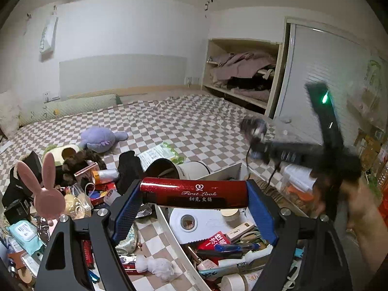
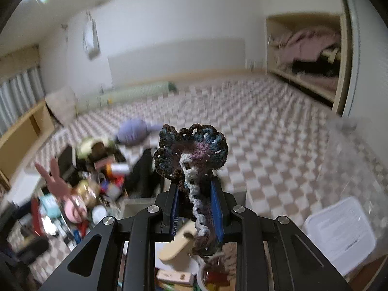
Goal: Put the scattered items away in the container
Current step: 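Lower the doily into the box and open right tool while left tool releases red tube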
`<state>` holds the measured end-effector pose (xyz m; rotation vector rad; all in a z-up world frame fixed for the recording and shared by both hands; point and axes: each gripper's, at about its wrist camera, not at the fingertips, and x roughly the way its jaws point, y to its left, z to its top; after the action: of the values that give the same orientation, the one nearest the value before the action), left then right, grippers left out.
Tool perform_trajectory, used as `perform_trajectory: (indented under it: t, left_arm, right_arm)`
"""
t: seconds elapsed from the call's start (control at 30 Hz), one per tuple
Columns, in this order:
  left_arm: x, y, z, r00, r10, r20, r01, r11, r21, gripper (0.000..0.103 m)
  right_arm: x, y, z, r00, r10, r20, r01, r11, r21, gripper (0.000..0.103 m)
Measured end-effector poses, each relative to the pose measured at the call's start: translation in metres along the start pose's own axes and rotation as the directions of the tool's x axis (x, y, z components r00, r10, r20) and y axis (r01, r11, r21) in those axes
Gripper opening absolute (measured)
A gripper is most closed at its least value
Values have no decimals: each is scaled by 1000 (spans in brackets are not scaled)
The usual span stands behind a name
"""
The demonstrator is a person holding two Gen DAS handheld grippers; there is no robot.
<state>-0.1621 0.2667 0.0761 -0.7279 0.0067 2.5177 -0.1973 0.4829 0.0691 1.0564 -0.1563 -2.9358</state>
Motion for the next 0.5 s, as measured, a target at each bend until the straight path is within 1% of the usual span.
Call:
perform_trajectory:
  t: [0.1, 0.2, 0.37, 0.5]
  left_arm:
    - [10, 1, -1, 1000, -1, -17, 1, 1000, -6, 83]
    - [19, 2, -3, 999, -3, -34, 3, 1000, -12, 83]
    - [35, -2, -5, 998, -6, -62, 6, 1000, -1, 83]
    - [52, -7, -7, 995, -10, -94, 10, 1000, 1, 83]
  right_arm:
    - [20, -1, -16, 997, 2, -72, -2, 1000, -4, 25]
    - [37, -5, -31, 989, 14, -146, -11, 1000, 26, 25]
    - [51, -12, -45, 976, -31, -215, 34, 999, 13, 25]
    - [54, -14, -58, 963, -20, -269, 22, 1000, 3, 25]
